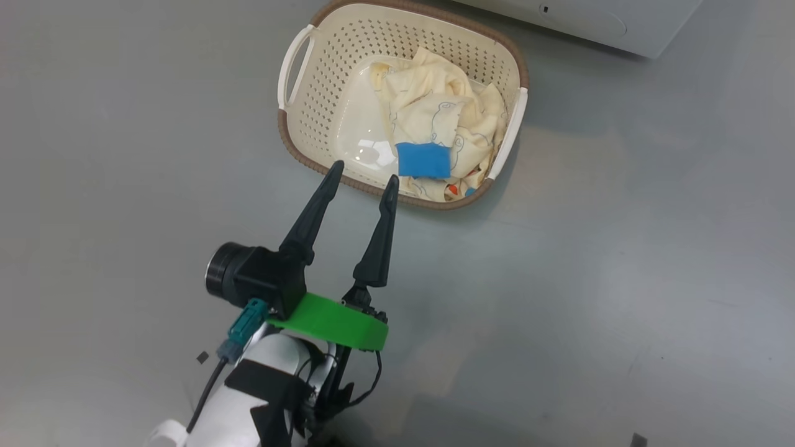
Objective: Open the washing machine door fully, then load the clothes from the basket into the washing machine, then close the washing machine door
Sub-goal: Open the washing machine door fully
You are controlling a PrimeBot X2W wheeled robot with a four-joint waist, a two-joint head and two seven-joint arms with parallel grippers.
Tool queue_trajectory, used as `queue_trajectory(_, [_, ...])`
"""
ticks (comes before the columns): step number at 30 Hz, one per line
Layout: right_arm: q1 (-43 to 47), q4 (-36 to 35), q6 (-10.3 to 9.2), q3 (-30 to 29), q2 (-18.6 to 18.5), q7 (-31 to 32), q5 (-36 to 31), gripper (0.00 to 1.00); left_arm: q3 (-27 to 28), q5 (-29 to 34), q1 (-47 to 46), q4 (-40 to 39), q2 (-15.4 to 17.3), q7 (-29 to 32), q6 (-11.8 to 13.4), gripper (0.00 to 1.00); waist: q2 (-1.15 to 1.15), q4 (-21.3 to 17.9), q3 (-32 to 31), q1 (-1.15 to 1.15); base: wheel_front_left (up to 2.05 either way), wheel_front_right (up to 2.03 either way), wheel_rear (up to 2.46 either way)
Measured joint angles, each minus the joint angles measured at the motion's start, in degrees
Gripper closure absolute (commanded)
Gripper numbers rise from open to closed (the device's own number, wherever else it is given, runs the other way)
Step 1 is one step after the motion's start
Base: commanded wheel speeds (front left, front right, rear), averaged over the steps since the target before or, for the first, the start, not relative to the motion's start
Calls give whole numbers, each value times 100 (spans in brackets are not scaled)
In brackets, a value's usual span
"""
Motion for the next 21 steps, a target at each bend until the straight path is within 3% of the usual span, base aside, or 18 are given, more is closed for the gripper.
queue_trajectory(21, [-275,738,1,-234,-108,428,-111,100,-19,-73,-95,-62,-4,0,45,0,0,13,2,0,0,0,0])
